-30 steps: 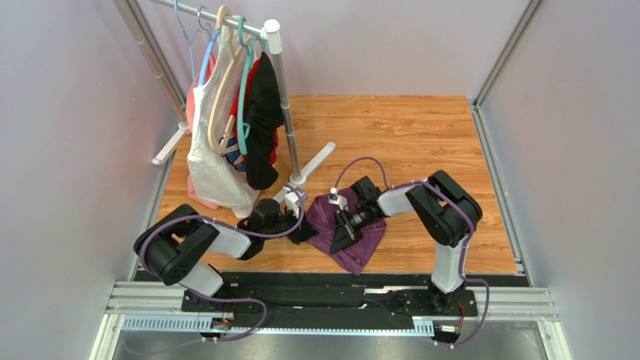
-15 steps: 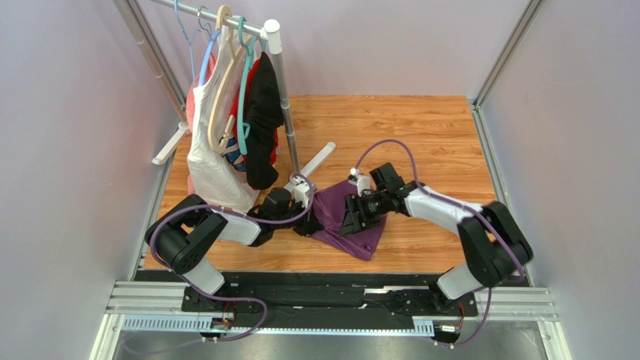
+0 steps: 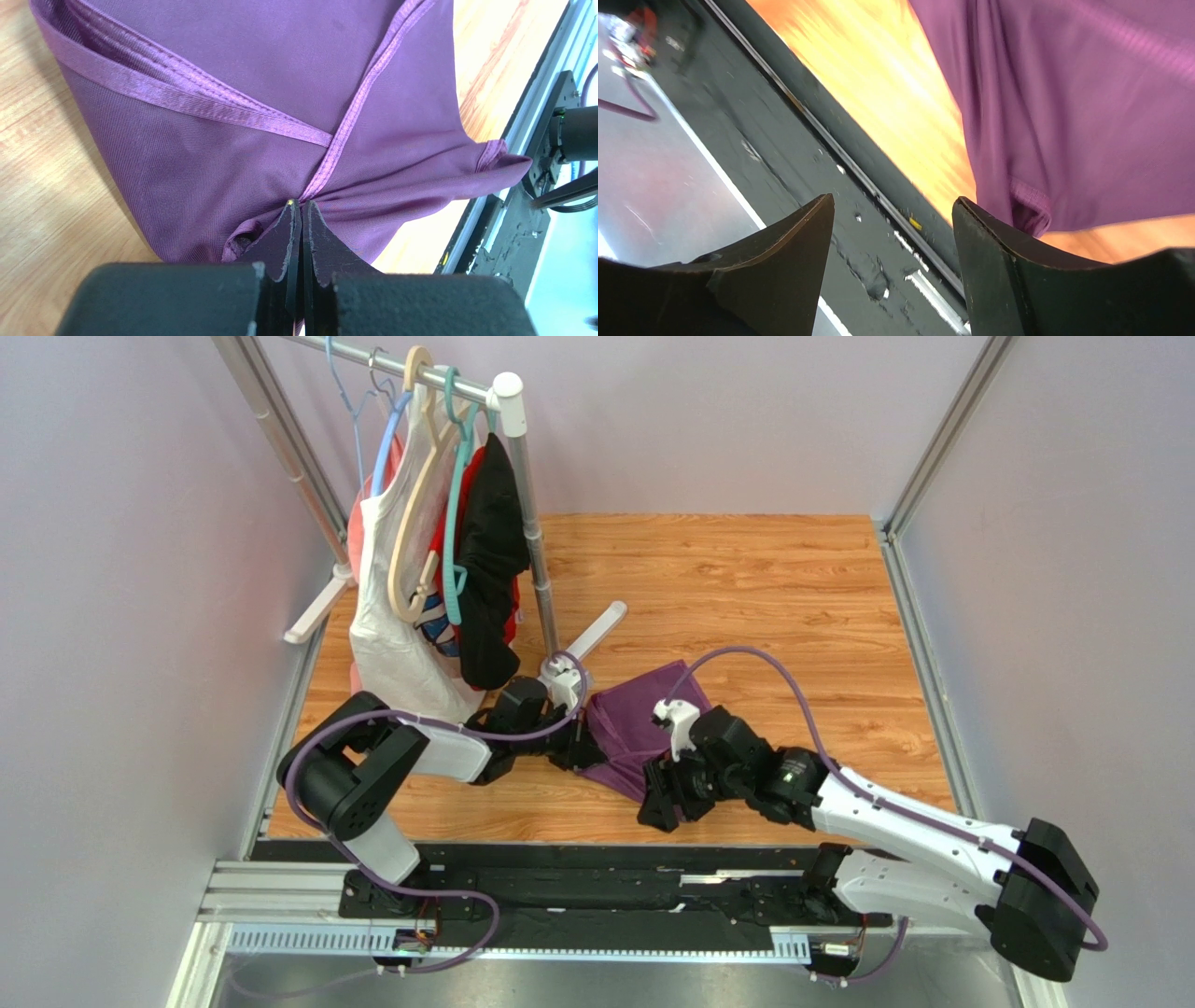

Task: Fold the napkin, place the utensils inside, and roll it up
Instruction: Roll the napkin with the utensil

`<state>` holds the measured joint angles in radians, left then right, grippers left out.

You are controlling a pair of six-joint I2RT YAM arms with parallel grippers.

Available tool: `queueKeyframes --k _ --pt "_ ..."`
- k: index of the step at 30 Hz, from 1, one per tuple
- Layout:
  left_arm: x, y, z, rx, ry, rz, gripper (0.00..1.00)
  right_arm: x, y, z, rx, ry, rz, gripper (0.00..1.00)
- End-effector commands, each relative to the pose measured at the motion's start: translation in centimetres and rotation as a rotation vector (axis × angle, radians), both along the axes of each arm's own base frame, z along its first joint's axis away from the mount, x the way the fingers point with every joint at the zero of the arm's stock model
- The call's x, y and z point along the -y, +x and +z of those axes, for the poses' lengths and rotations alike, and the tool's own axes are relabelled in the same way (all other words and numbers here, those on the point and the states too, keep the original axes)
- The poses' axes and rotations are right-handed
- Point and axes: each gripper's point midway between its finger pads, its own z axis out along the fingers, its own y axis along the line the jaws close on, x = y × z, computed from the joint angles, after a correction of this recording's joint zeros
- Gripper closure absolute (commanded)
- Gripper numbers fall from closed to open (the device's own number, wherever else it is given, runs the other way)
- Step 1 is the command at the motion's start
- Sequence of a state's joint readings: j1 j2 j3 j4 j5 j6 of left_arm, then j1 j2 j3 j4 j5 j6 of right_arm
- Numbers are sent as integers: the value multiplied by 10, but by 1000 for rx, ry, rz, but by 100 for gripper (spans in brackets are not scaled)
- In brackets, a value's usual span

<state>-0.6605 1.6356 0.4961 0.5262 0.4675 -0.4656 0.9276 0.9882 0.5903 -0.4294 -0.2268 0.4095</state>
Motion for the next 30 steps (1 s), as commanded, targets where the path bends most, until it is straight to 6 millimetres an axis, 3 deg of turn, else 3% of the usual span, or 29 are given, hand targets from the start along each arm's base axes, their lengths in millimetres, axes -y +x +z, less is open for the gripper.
queueKeyframes --k 1,17,21,24,30 --pt "-40 -28 -50 -180 193 30 100 -2 5 -16 -22 -36 -99 34" --pt "-43 -26 -48 -174 220 11 100 28 35 -64 64 -298 -174 33" --pt "-41 -27 -49 -181 221 1 100 28 35 -57 79 -299 -170 34" --pt "-40 -25 -49 -190 227 -8 100 21 34 -40 102 -283 -153 34" --pt "-38 -24 -51 -204 244 -28 100 -13 27 -1 270 -261 -44 33"
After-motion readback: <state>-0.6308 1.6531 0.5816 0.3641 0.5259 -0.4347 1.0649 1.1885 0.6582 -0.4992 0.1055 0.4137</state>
